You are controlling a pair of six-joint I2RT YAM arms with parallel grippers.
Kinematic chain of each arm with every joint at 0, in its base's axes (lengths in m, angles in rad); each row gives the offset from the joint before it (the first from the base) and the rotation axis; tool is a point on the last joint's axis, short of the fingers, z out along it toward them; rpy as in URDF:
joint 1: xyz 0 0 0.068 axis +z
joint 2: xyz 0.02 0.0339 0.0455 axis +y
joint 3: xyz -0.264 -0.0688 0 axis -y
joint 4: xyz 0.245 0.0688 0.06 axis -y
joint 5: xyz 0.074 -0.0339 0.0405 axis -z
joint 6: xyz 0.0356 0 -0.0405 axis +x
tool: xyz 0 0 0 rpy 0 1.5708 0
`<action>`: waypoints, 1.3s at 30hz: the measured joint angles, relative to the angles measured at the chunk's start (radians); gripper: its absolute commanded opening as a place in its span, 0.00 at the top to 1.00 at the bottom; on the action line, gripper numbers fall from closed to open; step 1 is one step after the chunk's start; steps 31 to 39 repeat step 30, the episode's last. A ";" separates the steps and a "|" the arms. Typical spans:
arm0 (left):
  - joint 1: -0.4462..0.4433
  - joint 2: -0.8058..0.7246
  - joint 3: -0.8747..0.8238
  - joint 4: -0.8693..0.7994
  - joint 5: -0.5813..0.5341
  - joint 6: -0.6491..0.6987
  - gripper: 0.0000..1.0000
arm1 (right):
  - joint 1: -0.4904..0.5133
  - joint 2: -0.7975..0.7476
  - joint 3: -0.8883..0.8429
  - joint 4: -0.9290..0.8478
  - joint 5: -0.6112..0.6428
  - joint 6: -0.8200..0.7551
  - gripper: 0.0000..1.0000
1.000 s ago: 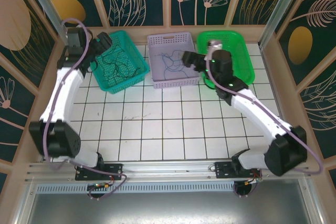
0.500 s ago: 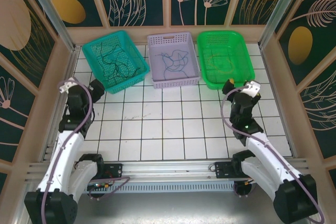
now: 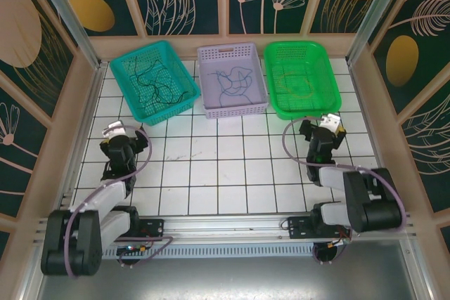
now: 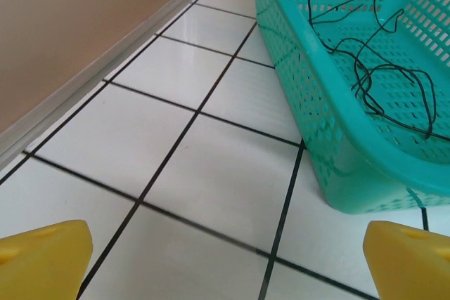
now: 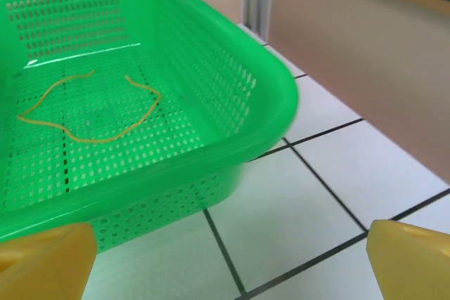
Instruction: Untangle the cables
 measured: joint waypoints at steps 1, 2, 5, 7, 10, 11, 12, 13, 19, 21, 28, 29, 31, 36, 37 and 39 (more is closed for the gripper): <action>0.000 0.044 0.000 0.058 0.000 0.016 0.01 | -0.001 0.033 0.000 0.036 -0.013 -0.013 0.01; 0.000 0.082 0.000 0.104 0.006 0.031 0.01 | -0.005 0.071 0.001 0.081 -0.033 -0.024 0.01; 0.000 0.170 0.003 0.217 0.019 0.068 0.01 | -0.034 0.138 0.007 0.138 -0.097 -0.035 0.01; 0.000 0.226 0.010 0.294 0.034 0.087 0.01 | -0.057 0.143 0.007 0.155 -0.134 -0.040 0.01; 0.000 0.321 0.026 0.429 0.056 0.108 0.01 | -0.087 0.143 -0.003 0.220 -0.194 -0.039 0.01; 0.000 0.362 0.025 0.491 0.061 0.112 0.01 | -0.091 0.152 -0.016 0.266 -0.208 -0.040 0.01; 0.000 0.405 0.023 0.550 0.066 0.115 0.01 | -0.092 0.168 -0.032 0.317 -0.214 -0.043 0.01; 0.000 0.431 0.022 0.574 0.074 0.118 0.01 | -0.090 0.179 -0.043 0.333 -0.221 -0.045 0.01; 0.002 0.443 0.020 0.638 0.105 0.134 0.01 | -0.100 0.191 -0.042 0.338 -0.254 -0.042 0.01; 0.002 0.443 0.020 0.643 0.110 0.134 0.01 | -0.108 0.191 -0.034 0.338 -0.261 -0.038 0.01; 0.002 0.443 0.020 0.647 0.113 0.134 0.01 | -0.117 0.191 -0.029 0.338 -0.291 -0.035 0.01; 0.002 0.443 0.020 0.647 0.113 0.134 0.01 | -0.120 0.191 -0.028 0.338 -0.299 -0.035 0.01; 0.002 0.443 0.020 0.647 0.113 0.134 0.01 | -0.125 0.191 -0.027 0.338 -0.307 -0.035 0.01; 0.002 0.443 0.020 0.647 0.113 0.134 0.01 | -0.125 0.191 -0.027 0.338 -0.307 -0.035 0.01; 0.002 0.443 0.020 0.647 0.113 0.134 0.01 | -0.125 0.191 -0.027 0.338 -0.307 -0.035 0.01; 0.002 0.443 0.020 0.647 0.113 0.134 0.01 | -0.125 0.191 -0.027 0.338 -0.307 -0.035 0.01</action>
